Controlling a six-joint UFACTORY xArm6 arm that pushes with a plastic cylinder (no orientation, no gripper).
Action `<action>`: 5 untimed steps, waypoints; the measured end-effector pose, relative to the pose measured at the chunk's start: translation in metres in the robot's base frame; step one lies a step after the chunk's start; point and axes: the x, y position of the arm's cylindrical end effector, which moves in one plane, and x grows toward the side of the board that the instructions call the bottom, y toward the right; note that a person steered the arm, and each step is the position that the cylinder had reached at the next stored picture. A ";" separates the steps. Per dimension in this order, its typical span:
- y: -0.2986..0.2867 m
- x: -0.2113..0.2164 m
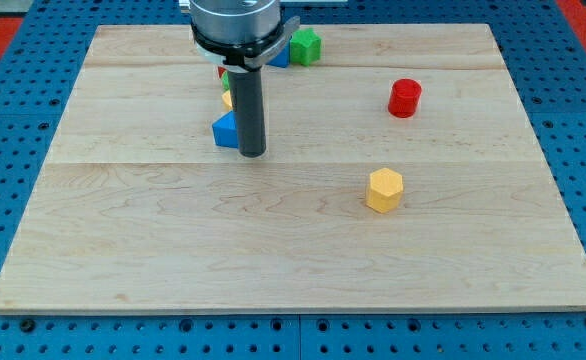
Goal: Point your arm to the left of blue triangle
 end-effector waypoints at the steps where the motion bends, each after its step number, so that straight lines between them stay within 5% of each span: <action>1: -0.004 -0.005; 3: -0.021 0.031; 5: -0.077 -0.015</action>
